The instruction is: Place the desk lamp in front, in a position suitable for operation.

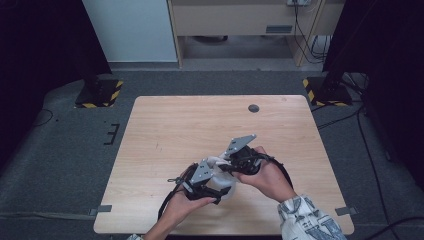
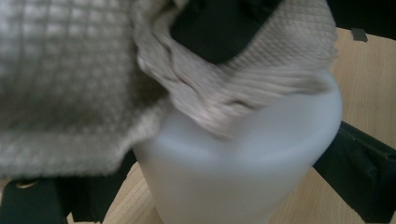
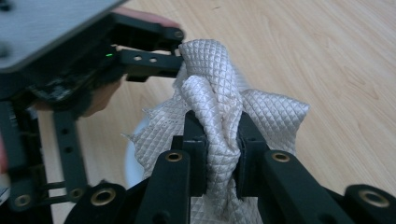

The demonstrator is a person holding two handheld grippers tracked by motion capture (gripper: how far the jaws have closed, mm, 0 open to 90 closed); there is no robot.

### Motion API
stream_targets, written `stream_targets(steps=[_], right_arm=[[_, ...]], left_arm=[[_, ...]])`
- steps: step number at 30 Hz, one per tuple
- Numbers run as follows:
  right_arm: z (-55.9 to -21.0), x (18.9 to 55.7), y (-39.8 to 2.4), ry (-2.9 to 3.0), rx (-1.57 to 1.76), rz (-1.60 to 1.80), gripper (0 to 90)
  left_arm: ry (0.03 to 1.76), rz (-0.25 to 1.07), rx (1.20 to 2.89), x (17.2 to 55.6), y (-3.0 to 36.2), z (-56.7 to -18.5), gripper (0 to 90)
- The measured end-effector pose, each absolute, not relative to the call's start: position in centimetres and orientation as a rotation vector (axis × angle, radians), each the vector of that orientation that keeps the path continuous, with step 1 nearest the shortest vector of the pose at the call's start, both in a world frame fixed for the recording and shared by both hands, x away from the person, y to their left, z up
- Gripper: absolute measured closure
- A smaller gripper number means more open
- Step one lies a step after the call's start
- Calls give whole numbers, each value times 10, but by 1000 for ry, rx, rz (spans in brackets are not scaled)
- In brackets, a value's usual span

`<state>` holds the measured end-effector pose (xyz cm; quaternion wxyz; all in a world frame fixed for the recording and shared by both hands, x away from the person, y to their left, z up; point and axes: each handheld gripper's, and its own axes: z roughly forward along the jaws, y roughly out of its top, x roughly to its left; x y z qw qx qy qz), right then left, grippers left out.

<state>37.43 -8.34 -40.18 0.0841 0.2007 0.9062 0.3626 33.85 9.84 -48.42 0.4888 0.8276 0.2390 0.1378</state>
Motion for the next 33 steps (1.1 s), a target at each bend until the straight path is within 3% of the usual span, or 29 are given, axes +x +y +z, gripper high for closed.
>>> stream_targets(steps=[9,16,22,33], right_arm=[[-401,359,-92,2730,555,1084,784],[-401,375,-111,2686,669,1079,784],[-402,388,-97,2682,688,1088,784],[-401,364,-79,2734,547,1069,784]], left_arm=[[580,327,2011,338,98,-485,81],[576,320,2007,337,97,-485,81],[586,347,2014,337,99,-484,81],[577,333,2016,338,98,-484,81]])
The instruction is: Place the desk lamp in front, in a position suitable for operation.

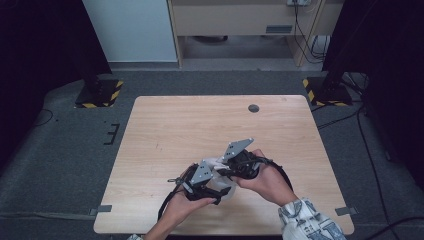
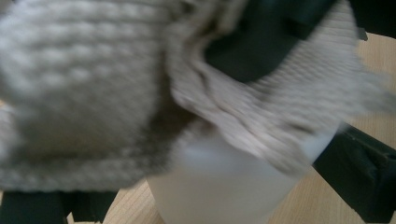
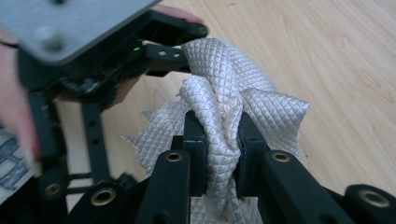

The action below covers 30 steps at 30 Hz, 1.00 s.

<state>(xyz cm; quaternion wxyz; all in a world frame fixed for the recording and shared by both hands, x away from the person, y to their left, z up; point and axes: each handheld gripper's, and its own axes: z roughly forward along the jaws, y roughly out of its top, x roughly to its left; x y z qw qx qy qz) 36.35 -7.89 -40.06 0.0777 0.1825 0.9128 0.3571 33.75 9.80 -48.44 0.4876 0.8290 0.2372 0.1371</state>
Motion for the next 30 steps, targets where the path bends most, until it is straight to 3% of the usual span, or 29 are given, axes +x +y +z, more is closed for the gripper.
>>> stream_targets(steps=[7,15,21,30], right_arm=[[-400,355,-90,2745,538,1069,784],[-399,371,-105,2714,630,1055,784],[-399,380,-91,2713,634,1054,784],[-398,360,-75,2758,502,1055,783]], left_arm=[[580,334,2015,337,98,-485,81],[587,349,2016,337,98,-484,81],[583,340,2014,337,98,-484,81],[576,334,2018,337,98,-484,81]])
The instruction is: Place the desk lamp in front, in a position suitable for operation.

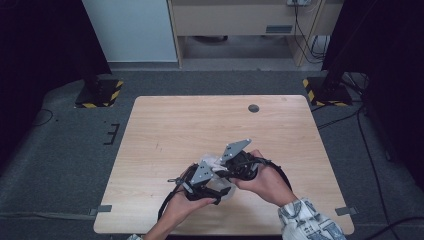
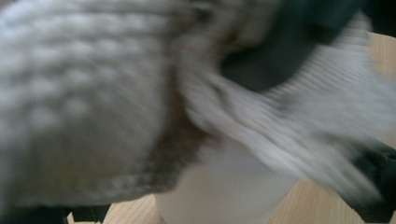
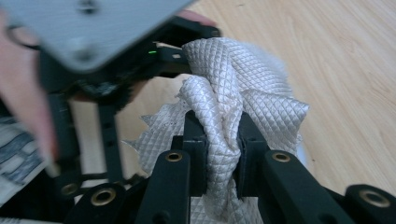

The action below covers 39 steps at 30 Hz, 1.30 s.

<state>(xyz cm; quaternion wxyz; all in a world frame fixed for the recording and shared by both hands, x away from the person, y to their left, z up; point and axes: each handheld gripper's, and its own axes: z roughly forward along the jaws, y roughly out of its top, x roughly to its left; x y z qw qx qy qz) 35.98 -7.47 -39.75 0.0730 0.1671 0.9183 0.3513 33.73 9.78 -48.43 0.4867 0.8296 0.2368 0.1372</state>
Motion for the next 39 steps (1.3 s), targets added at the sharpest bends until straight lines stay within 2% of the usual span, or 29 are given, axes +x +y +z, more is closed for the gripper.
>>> stream_targets(steps=[7,24,35,37,39], right_arm=[[-398,347,-87,2764,484,1060,783],[-402,364,-131,2676,676,1094,783],[-399,365,-114,2688,636,1084,783],[-398,365,-105,2693,618,1081,782],[-398,363,-96,2710,585,1072,782]], left_arm=[[574,339,2016,337,98,-484,81],[542,305,2024,334,94,-484,83],[536,328,2033,332,93,-484,83],[551,382,2042,332,95,-483,83],[527,326,2038,332,93,-483,83]])
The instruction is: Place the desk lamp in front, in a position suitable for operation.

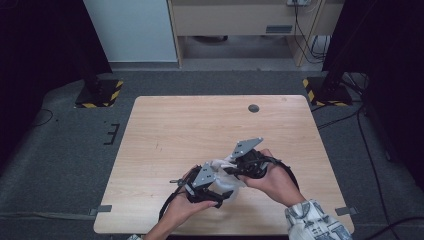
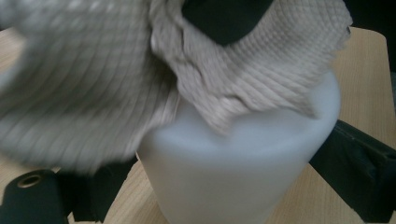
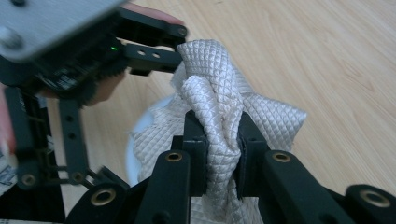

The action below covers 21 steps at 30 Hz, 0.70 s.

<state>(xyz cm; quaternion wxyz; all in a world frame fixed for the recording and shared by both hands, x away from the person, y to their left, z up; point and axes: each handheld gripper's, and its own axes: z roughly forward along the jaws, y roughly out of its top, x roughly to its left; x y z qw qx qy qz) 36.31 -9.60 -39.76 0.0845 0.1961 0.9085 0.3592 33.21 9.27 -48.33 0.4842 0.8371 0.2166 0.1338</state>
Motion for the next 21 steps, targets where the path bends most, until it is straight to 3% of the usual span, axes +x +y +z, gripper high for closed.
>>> stream_targets(steps=[5,11,21], right_arm=[[-399,351,-85,2739,499,1051,782],[-401,343,-100,2738,509,1077,782],[-399,371,-112,2696,629,1076,782]], left_arm=[[517,311,2039,333,92,-484,82],[510,307,2037,332,91,-484,83],[529,328,2044,332,91,-484,86]])
